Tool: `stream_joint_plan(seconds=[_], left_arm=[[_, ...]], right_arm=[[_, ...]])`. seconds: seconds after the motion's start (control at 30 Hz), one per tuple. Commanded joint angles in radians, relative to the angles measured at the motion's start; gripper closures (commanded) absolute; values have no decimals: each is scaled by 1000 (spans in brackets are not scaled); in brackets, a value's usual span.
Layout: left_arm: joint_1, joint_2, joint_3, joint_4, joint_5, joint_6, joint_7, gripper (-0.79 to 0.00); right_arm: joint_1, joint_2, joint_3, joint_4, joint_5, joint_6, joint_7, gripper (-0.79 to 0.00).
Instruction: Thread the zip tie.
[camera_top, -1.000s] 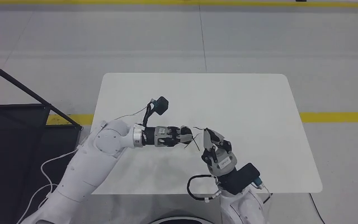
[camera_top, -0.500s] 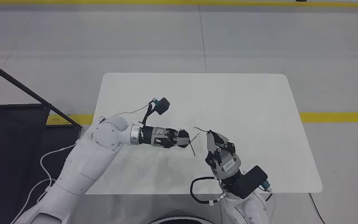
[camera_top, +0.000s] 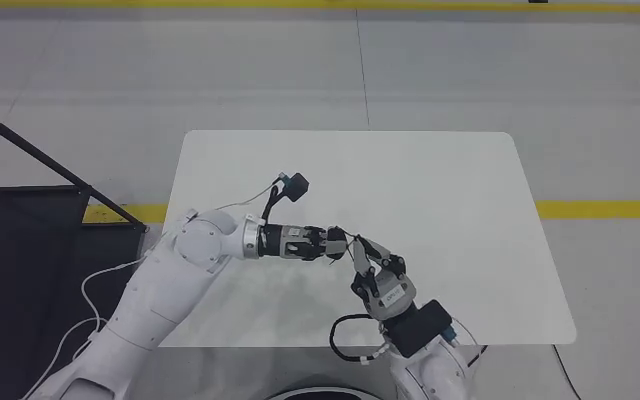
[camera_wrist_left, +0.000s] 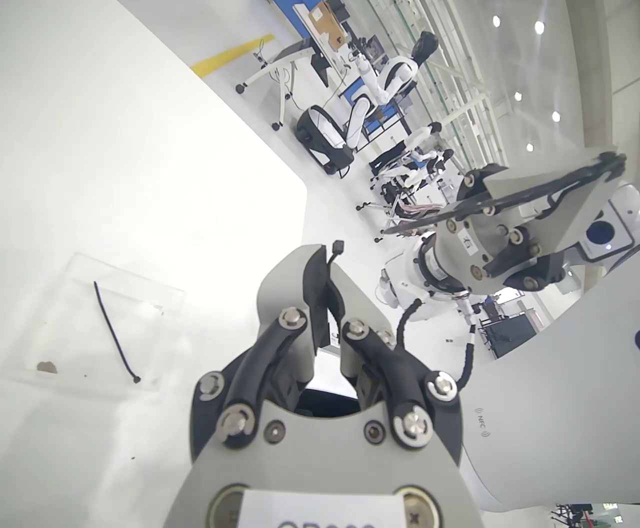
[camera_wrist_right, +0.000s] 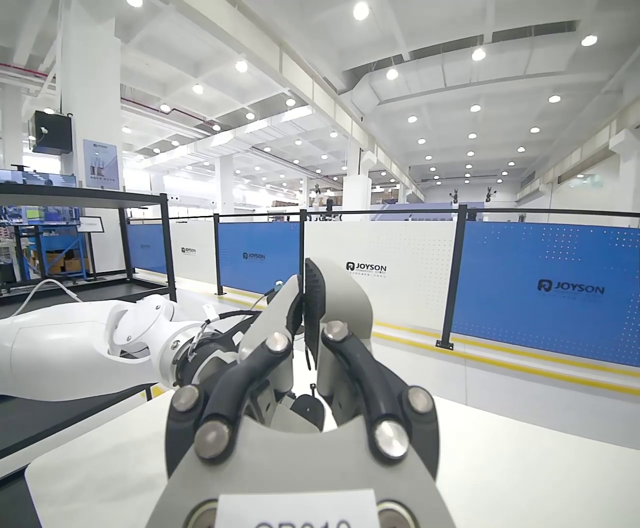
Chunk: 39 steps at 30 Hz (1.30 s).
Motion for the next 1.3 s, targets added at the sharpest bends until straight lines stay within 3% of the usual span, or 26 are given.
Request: stream_joint_plan(seconds=[0.0,1.27], left_arm=[[-2,0,-1,5,-12,-5,-7,0],[0,0,1,5,6,-2,10,0]], right_arm=[[0,1,0,2,-16,6,-5,0],[23,-1,-23,35,-93,59,22,0]])
